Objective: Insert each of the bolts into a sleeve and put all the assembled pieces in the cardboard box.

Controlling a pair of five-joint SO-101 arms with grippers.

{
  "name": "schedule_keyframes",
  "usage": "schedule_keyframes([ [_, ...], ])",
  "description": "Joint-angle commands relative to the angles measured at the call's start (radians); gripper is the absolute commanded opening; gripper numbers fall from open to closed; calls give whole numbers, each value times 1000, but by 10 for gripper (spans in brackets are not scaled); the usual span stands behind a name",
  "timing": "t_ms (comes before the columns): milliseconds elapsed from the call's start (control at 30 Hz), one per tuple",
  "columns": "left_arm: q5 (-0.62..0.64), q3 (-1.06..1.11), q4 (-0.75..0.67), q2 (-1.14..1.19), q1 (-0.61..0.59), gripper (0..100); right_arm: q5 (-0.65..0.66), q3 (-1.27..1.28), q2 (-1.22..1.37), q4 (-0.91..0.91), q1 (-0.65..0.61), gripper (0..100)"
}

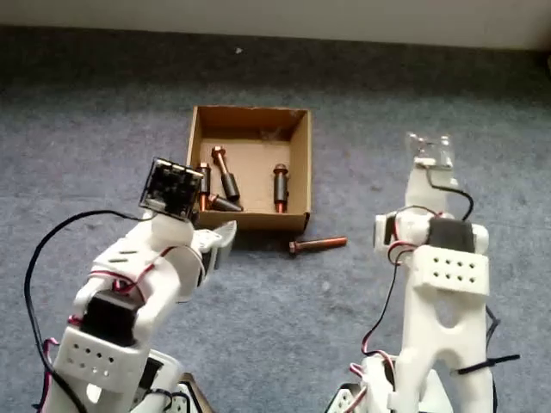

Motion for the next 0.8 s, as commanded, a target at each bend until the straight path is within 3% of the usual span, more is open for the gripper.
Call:
schedule_keyframes([
  [0, -9, -154, 3, 248, 130, 218, -60, 94, -39, -176, 113, 5],
  [133, -84, -297, 2, 529, 228, 242, -97, 199, -39, -323, 206, 5],
  [433, -186, -650, -3, 1090, 420, 242, -160, 219, -45, -363, 346, 5],
  [767, -192, -1066, 5, 1561, 461, 239, -158, 220, -47, -363, 372, 5],
])
